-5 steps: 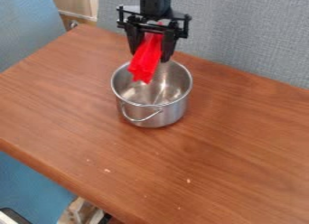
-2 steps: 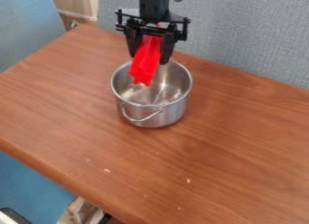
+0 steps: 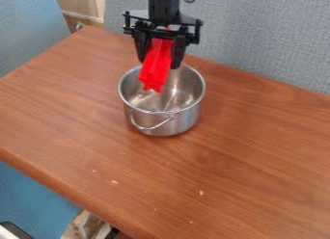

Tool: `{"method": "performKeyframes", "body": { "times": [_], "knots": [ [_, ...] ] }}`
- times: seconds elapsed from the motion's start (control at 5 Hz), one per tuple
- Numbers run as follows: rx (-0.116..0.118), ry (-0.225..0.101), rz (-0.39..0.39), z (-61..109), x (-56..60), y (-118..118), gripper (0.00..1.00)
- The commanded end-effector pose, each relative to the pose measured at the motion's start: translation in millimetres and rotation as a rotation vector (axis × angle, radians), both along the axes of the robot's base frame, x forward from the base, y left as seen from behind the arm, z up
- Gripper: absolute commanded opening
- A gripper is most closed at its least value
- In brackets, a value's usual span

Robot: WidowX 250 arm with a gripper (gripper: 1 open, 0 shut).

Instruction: Put the red object in the metal pot

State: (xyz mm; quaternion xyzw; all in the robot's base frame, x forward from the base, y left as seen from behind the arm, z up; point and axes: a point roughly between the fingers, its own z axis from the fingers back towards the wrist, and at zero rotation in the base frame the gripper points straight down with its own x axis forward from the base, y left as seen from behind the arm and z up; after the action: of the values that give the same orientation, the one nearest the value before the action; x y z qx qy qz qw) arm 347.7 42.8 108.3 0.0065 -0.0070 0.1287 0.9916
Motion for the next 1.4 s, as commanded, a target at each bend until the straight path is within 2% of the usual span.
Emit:
{"method": "performKeyframes", "body": {
  "times": [0.0,0.8,1.0,1.2],
  "knots": [
    [0.016,-0.04,0.013,10.0,2.1,2,0.0],
    [0.027,-0.029,0.054,-2.7,6.0,1,0.0],
    [0.03,-0.024,0.054,-2.0,5.8,2,1.0],
    [0.029,-0.025,0.051,2.1,5.6,3,1.0]
  ]
}}
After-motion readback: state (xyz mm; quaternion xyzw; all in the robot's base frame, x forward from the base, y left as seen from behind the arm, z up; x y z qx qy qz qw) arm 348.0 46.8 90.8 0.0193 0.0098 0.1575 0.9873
